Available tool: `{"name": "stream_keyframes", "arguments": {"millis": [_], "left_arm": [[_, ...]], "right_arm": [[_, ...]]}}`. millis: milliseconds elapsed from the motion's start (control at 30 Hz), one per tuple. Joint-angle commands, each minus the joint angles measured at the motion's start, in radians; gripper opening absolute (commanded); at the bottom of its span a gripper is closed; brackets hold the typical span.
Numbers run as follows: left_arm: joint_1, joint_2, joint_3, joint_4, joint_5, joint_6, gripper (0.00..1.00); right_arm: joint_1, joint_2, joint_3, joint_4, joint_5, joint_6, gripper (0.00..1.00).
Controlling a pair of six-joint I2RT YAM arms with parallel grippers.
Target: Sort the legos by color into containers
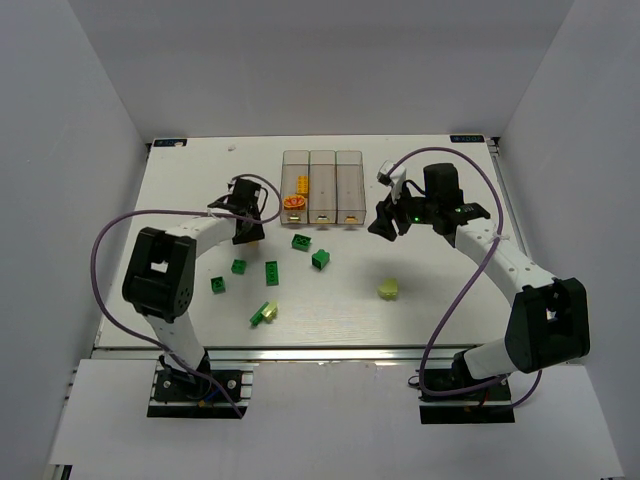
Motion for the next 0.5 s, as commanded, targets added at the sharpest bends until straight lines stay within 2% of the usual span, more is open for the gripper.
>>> {"name": "stream_keyframes", "arguments": {"millis": [0, 200, 467], "left_arm": [[-0.004, -0.149, 0.046, 0.055, 0.116, -0.035, 0.0], [-0.012, -0.201, 0.073, 0.126, 0.254, -0.073, 0.0], [-0.016, -0.103, 0.203, 0.132, 0.317, -0.078, 0.0]], "right_arm": [[0.001, -0.006, 0.037, 0.031, -0.006, 0.007, 0.6], [0.001, -0.003, 0.04, 0.035, -0.014, 0.012, 0.59], [0.001, 0.002, 0.053, 0.04, -0.028, 0.036, 0.6]]}}
